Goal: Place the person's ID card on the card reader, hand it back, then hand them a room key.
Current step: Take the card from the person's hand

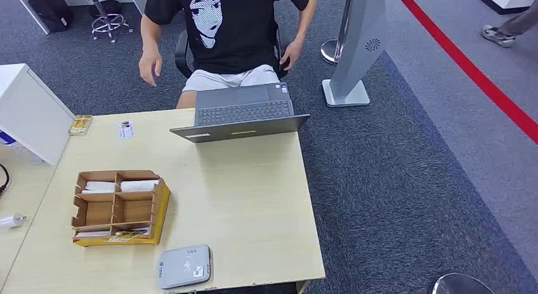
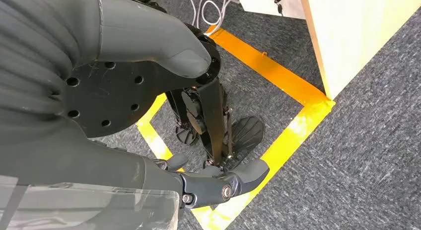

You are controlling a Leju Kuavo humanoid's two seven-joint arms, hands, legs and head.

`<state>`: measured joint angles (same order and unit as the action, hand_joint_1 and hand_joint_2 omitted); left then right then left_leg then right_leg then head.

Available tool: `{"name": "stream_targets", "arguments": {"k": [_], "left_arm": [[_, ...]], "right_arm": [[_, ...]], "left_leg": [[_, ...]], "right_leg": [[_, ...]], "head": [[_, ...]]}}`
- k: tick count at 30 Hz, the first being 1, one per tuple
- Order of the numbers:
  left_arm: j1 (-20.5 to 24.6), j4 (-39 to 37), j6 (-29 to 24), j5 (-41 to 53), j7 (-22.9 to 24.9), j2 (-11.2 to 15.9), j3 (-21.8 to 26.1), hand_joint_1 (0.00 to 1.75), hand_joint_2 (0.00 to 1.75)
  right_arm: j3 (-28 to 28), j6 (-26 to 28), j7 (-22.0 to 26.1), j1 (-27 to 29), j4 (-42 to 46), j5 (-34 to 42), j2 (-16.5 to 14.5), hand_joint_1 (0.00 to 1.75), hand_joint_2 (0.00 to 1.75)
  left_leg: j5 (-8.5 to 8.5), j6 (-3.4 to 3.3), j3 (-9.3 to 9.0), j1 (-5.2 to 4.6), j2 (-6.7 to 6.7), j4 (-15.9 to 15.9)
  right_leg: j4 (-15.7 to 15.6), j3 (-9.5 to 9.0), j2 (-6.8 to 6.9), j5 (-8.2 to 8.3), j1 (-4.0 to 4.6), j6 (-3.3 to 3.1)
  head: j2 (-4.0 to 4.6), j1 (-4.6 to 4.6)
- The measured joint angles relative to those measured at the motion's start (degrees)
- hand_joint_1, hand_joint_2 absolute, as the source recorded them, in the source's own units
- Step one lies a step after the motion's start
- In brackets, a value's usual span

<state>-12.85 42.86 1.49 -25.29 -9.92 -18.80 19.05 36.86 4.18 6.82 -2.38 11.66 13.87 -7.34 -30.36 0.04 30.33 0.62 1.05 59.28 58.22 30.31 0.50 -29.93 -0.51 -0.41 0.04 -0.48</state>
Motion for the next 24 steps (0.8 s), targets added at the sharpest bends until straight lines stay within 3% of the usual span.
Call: {"name": "stream_targets", "arguments": {"k": [7,24], "left_arm": [[-3.4,7.4,-6.0,-4.7,-4.4,-0.8,-4.3,0.00,1.75],[-11.4,28.0,-23.1,-20.5,-22.7,-1.8,-9.5,0.00,1.75]], "right_arm": [[0.9,1.8,-0.3,-0.1,-0.2,0.5,-0.1,0.00,1.75],[3.0,6.3,-0.1,-0.1,-0.4,1.8,-1.6,0.00,1.75]], "left_leg": [[0.00,0.00,0.00,0.00,0.00,0.0],[0.00,0.00,0.00,0.01,0.00,0.0]], "right_leg": [[0.0,0.00,0.01,0.00,0.00,0.00],[0.0,0.00,0.01,0.00,0.01,0.00]], "head": [[0.00,-0.02],[0.01,0.03]]}}
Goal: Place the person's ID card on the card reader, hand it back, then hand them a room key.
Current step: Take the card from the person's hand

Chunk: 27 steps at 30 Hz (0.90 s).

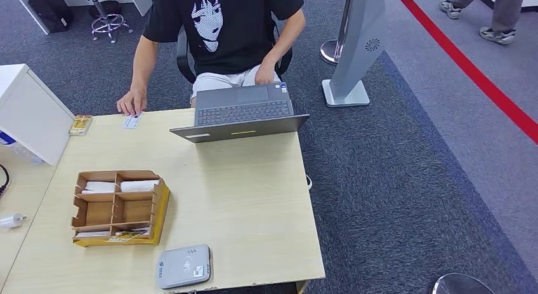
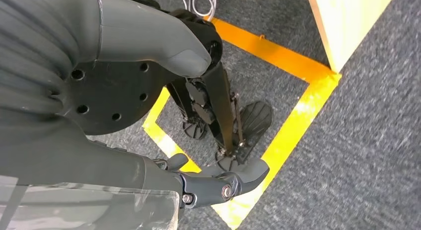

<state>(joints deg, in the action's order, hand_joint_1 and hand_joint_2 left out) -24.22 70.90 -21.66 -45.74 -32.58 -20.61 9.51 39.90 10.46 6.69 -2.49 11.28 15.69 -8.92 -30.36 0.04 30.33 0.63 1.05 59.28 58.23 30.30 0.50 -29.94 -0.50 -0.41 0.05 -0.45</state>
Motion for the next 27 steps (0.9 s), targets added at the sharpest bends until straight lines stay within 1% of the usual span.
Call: {"name": "stream_targets", "arguments": {"k": [4,5,7,8,9,11,12,14,16,18,20,22,24,27], "left_arm": [[-1.6,4.9,-3.0,-1.3,-5.0,0.0,-0.1,0.00,1.75],[-2.0,6.4,-4.3,-0.5,-5.9,0.0,0.0,0.00,1.75],[-2.5,10.7,-8.8,1.4,-7.0,0.2,0.9,0.00,1.75],[-2.4,13.4,-10.5,1.3,-7.3,0.4,2.4,0.00,1.75],[-1.7,15.9,-10.4,0.3,-7.5,0.5,4.9,0.00,1.75],[0.0,19.5,-5.7,-0.9,-7.6,0.9,11.5,0.00,1.75],[0.8,21.2,-2.9,0.5,-7.6,1.0,14.9,0.00,1.75],[1.6,24.9,1.9,4.9,-7.6,1.0,19.6,0.00,0.87],[1.6,28.4,8.8,9.6,-7.6,1.0,22.3,0.00,0.87],[1.8,31.1,16.5,14.5,-7.6,1.0,24.2,0.00,1.75],[2.6,33.7,21.6,21.0,-7.3,1.0,26.3,0.00,1.75],[3.6,36.2,23.9,26.3,-6.4,1.0,28.2,0.00,1.75],[4.2,38.1,24.6,28.8,-5.7,1.0,29.7,0.00,1.75],[4.7,40.1,24.9,33.4,-5.3,1.0,31.1,0.00,1.75]], "right_arm": [[0.6,1.7,0.2,0.0,0.0,0.3,-0.6,0.00,1.75],[0.8,2.0,0.4,0.0,0.0,0.4,-0.7,0.00,1.75],[1.1,1.9,0.9,0.0,0.0,0.7,-0.8,0.00,1.75],[1.3,1.8,1.1,0.1,0.0,1.0,-0.8,0.00,1.75],[1.6,1.7,1.2,0.1,0.0,1.3,-0.8,0.00,1.75],[2.2,1.7,1.5,0.2,0.0,1.9,-0.8,0.00,1.75],[2.4,1.7,1.8,0.2,0.0,2.2,-0.8,0.00,1.75],[3.0,1.7,2.8,0.3,0.0,2.5,-0.8,0.00,1.75],[3.5,0.7,4.9,0.3,0.0,3.1,-0.9,0.00,1.75],[4.2,-3.0,10.0,0.4,0.1,3.8,-0.9,0.00,1.75],[4.7,-9.1,16.9,0.6,0.2,4.0,-0.8,0.00,1.75],[5.0,-14.4,21.8,0.7,0.4,3.6,-0.6,0.00,1.75],[5.2,-16.8,23.7,0.8,0.6,3.0,-0.3,0.00,1.75],[5.1,-18.8,26.6,1.2,0.9,0.7,0.0,0.00,1.75]], "left_leg": [[0.00,0.00,0.00,0.00,0.00,0.0],[0.00,0.00,0.00,0.00,0.00,0.0],[0.00,0.00,0.01,0.02,0.00,0.0],[0.01,0.00,0.02,0.02,-0.01,0.0],[0.02,0.00,0.02,0.03,-0.04,0.0],[0.04,-0.01,0.01,0.05,-0.06,0.0],[0.05,-0.01,0.00,0.06,-0.04,0.0],[0.07,0.02,0.00,0.07,-0.02,0.0],[0.08,0.05,0.02,0.07,-0.05,0.0],[0.08,0.05,0.04,0.06,-0.06,0.0],[0.08,0.04,0.05,0.03,-0.05,0.0],[0.08,0.04,0.05,0.02,-0.05,0.0],[0.08,0.04,0.04,0.01,-0.05,0.0],[0.08,0.04,0.05,0.01,-0.09,0.0]], "right_leg": [[0.0,0.00,0.00,0.00,0.00,0.00],[0.0,0.00,0.00,0.00,0.00,0.00],[0.0,0.01,0.00,0.00,0.03,0.00],[0.0,0.01,0.03,0.00,0.04,0.00],[0.0,0.00,0.07,0.00,0.05,0.00],[0.0,-0.01,0.11,0.00,0.07,-0.01],[0.0,0.00,0.09,0.00,0.09,-0.01],[0.0,0.00,0.05,0.00,0.10,-0.02],[0.0,0.00,0.08,0.00,0.11,-0.02],[0.0,0.00,0.09,0.00,0.10,-0.01],[0.0,0.00,0.09,0.01,0.10,-0.01],[0.0,-0.01,0.09,0.01,0.08,0.00],[0.0,-0.01,0.09,0.01,0.05,0.00],[0.0,0.01,0.12,0.01,0.04,0.00]], "head": [[-0.01,-0.01],[-0.01,-0.01],[-0.01,0.01],[-0.01,0.06],[-0.01,0.10],[-0.01,0.16],[-0.01,0.13],[-0.01,0.06],[-0.01,0.03],[-0.01,0.03],[-0.01,0.05],[0.00,0.06],[0.00,0.06],[-0.01,0.06]]}}
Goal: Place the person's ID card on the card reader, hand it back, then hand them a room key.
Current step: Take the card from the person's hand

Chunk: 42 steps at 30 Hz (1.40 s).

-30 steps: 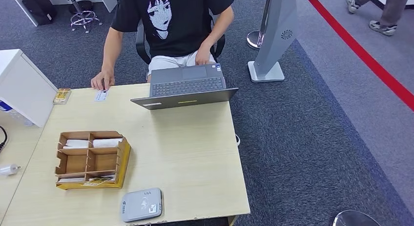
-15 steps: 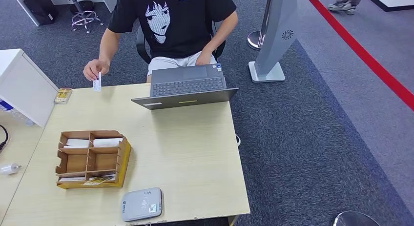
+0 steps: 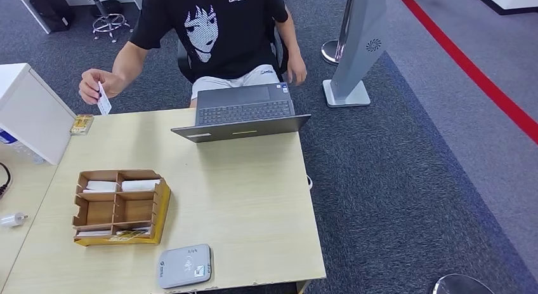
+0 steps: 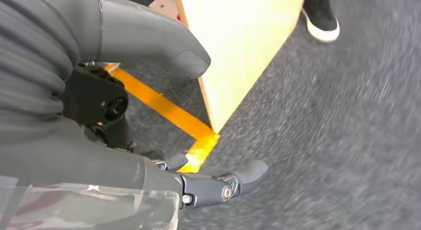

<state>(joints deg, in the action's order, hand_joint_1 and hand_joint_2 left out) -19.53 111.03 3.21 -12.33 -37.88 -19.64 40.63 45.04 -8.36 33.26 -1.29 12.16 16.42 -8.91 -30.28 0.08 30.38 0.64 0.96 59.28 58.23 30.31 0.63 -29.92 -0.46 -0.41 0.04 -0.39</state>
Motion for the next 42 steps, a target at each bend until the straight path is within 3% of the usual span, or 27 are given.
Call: {"name": "stream_targets", "arguments": {"k": [2,4,7,9,13,18,21,27,33,40,42], "left_arm": [[0.0,2.7,-1.5,7.4,1.7,0.0,0.2,0.00,1.75],[1.2,7.3,-3.8,21.0,6.1,-0.1,-1.8,0.00,1.75],[7.8,10.4,-4.3,45.1,12.2,0.9,-7.0,0.00,1.75],[11.9,10.0,-4.8,52.2,13.0,2.0,-9.6,0.00,1.75],[17.0,9.2,-3.5,57.5,14.9,3.2,-12.7,0.00,1.75],[22.4,6.1,-2.0,70.0,24.8,5.2,-20.4,0.00,1.75],[24.5,3.5,-1.6,75.2,30.1,7.9,-24.6,0.00,1.75],[27.9,-2.8,-1.3,82.7,34.2,13.4,-28.9,0.00,1.75],[32.4,-11.2,-2.0,96.5,36.7,18.9,-33.2,0.00,1.75],[36.4,-18.4,-2.6,97.2,36.8,21.0,-38.1,0.01,1.75],[36.7,-19.1,-2.7,97.3,36.8,21.2,-38.8,0.89,1.75]], "right_arm": [[-0.1,-0.7,2.2,0.2,0.2,-1.8,0.3,0.00,1.75],[-0.2,-0.7,3.0,0.1,0.5,-3.7,0.6,0.00,1.75],[-0.5,0.9,1.0,-2.1,1.3,-5.9,0.9,0.00,1.75],[-0.5,2.0,-0.1,-4.0,1.7,-6.4,0.9,0.00,1.75],[-0.5,5.2,0.2,-5.2,2.0,-7.5,0.9,0.00,1.75],[-0.8,18.0,4.4,-6.2,2.1,-13.0,0.9,0.00,1.75],[-1.0,22.5,5.4,-6.8,2.2,-16.3,1.1,0.00,1.75],[-1.5,26.0,6.1,-7.8,2.2,-20.2,1.5,0.00,1.75],[-2.7,29.1,5.8,-8.7,2.2,-25.2,1.8,0.00,1.75],[-2.8,29.2,5.6,-9.0,2.2,-26.0,1.9,0.00,1.75],[-2.8,29.1,5.6,-9.0,2.2,-26.0,1.9,0.00,1.75]], "left_leg": [[0.00,0.00,0.00,0.02,0.00,0.0],[0.07,-0.09,0.07,0.00,-0.11,0.1],[0.33,-0.14,0.30,-0.06,-0.37,0.1],[0.43,-0.04,0.32,-0.05,-0.10,0.0],[0.57,-0.08,0.36,-0.04,0.01,0.1],[0.63,-0.12,0.53,-0.05,0.00,0.1],[0.63,-0.12,0.55,-0.05,0.02,0.1],[0.63,-0.12,0.58,-0.04,0.05,0.1],[0.66,-0.07,0.64,-0.04,0.03,0.1],[0.67,-0.07,0.72,-0.06,0.07,0.1],[0.67,-0.07,0.77,-0.06,0.07,0.1]], "right_leg": [[0.0,0.09,-0.01,0.00,0.02,0.00],[0.0,0.21,0.12,0.01,0.00,0.02],[0.0,0.31,0.36,0.22,-0.07,0.02],[0.0,0.39,0.06,0.44,-0.06,-0.02],[0.0,0.49,-0.03,0.55,-0.06,0.00],[0.0,0.58,-0.02,0.61,-0.06,0.04],[0.0,0.62,-0.04,0.62,-0.06,0.04],[0.0,0.67,-0.09,0.62,-0.06,0.03],[0.0,0.75,-0.08,0.63,-0.05,0.03],[0.0,0.79,-0.12,0.67,-0.06,0.07],[0.0,0.84,-0.12,0.67,-0.06,0.07]], "head": [[0.00,-0.03],[0.00,-0.04],[0.00,0.17],[0.00,0.15],[0.00,0.06],[0.00,0.10],[0.00,0.10],[0.00,0.04],[0.00,0.04],[0.00,0.03],[0.00,0.02]]}}
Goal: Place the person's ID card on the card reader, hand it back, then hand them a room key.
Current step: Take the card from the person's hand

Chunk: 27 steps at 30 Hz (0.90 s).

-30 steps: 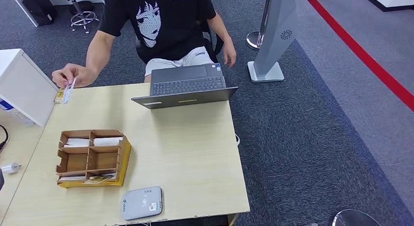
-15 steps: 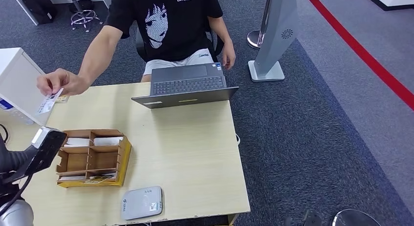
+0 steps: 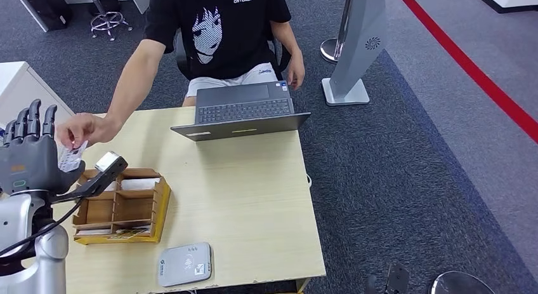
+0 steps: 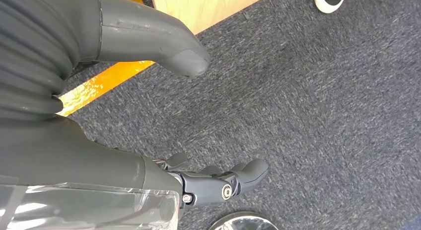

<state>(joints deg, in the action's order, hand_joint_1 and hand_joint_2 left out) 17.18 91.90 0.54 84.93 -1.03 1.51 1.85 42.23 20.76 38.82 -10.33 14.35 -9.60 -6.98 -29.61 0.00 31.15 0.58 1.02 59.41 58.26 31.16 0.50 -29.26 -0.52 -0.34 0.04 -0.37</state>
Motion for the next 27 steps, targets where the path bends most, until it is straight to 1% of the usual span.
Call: {"name": "stream_targets", "arguments": {"k": [2,7,15,19,24,27], "left_arm": [[0.3,-0.6,-0.1,0.0,0.0,0.1,-0.7,1.75,1.75],[0.6,-1.6,-0.5,0.0,0.0,0.2,-2.2,1.75,1.75],[0.7,-1.7,-1.1,-0.1,0.1,0.2,-2.9,1.75,1.75],[0.6,-1.2,-2.3,-0.3,0.5,0.0,-3.3,1.75,1.75],[-1.6,3.1,-4.9,-0.9,-0.2,-1.6,-3.9,1.75,1.75],[-5.2,8.3,-8.5,-2.7,-2.0,-3.6,-5.4,1.75,1.75]], "right_arm": [[0.0,0.0,0.0,0.0,0.0,0.0,0.0,0.00,1.75],[0.0,-0.1,0.0,0.0,-0.1,0.0,0.0,0.00,1.75],[0.0,-0.2,0.1,0.1,-0.2,-0.4,0.1,0.00,1.75],[0.0,-0.2,0.2,0.1,-0.2,-0.6,0.1,0.00,1.75],[0.2,-0.3,0.7,0.4,-0.2,-0.5,0.1,0.00,1.75],[0.8,-0.3,1.0,0.9,-0.1,0.2,0.1,0.00,1.75]], "left_leg": [[0.00,0.00,0.04,0.00,-0.01,0.0],[0.00,0.00,0.08,0.01,-0.01,0.0],[0.00,0.00,0.08,0.01,-0.01,0.0],[0.00,0.00,0.09,0.01,0.00,0.0],[-0.01,0.00,0.12,0.00,0.00,0.0],[-0.04,-0.04,0.13,-0.01,0.01,0.0]], "right_leg": [[0.0,0.04,0.00,0.00,0.00,0.00],[0.0,0.08,0.01,0.00,0.00,0.00],[0.0,0.08,0.00,0.00,0.01,0.00],[0.0,0.08,0.00,0.00,0.01,0.00],[0.0,0.09,0.00,-0.01,0.00,0.01],[0.0,0.10,-0.01,-0.02,0.00,0.02]], "head": [[0.00,-0.01],[0.00,0.00],[0.00,0.00],[0.00,0.00],[0.00,0.00],[0.00,-0.01]]}}
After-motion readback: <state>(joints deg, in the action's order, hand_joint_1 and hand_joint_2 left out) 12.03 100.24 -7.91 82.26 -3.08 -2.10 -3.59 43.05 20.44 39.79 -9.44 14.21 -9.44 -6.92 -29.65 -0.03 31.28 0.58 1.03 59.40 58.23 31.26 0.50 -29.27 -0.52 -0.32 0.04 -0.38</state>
